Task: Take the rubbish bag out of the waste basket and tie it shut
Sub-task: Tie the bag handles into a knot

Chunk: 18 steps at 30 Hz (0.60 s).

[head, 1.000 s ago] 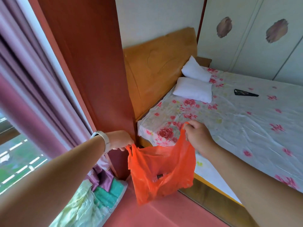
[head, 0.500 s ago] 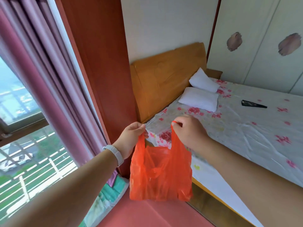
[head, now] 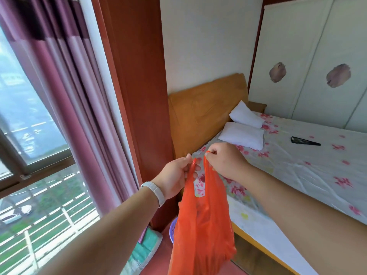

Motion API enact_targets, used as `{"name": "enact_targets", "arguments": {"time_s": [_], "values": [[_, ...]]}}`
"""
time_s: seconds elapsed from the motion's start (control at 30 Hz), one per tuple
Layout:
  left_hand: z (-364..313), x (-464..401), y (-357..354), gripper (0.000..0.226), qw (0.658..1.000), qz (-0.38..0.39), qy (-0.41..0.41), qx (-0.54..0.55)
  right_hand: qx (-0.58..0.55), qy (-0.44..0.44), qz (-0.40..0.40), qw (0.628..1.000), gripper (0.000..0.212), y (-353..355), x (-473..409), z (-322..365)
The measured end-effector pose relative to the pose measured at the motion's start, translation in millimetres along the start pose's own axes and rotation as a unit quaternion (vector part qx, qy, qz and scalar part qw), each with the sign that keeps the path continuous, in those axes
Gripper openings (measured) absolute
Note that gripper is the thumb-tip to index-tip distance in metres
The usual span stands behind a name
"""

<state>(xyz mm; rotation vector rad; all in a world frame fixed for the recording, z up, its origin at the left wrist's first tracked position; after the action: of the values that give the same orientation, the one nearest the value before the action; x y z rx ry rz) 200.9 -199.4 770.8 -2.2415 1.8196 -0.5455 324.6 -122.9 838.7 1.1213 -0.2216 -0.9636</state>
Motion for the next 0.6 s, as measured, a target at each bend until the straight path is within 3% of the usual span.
{"name": "enact_targets", "arguments": {"time_s": [0.17,0.4,0.47,0.6], "values": [[2,22,-9,0.054,0.994,0.084,0.071,0.024,0.011,0.009,-0.008,1.0,0.027,-5,0,22],[19,18,-8,0.105,0.978,0.107,0.178,0.026,0.013,0.022,-0.017,1.0,0.023,-11,10,54],[22,13,-5,0.098,0.979,0.082,0.178,0.056,0.019,0.042,-0.001,0.999,0.022,-14,16,61],[17,5,5,0.034,0.991,0.005,0.122,0.06,0.073,0.088,0.074,0.991,0.022,-25,26,65]]}}
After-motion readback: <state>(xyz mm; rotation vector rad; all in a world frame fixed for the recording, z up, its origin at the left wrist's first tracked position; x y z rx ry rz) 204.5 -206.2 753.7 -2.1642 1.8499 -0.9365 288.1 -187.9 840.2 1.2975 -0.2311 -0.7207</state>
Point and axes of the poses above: each hand's wrist, its own x-axis away from the middle knuckle, its own y-axis out of the back of the hand, z = x × y, the point moved 6 cm from there along -x, towards the middle knuckle, and after that the axes turned 7 degrees about x, right-handed, at the moved point
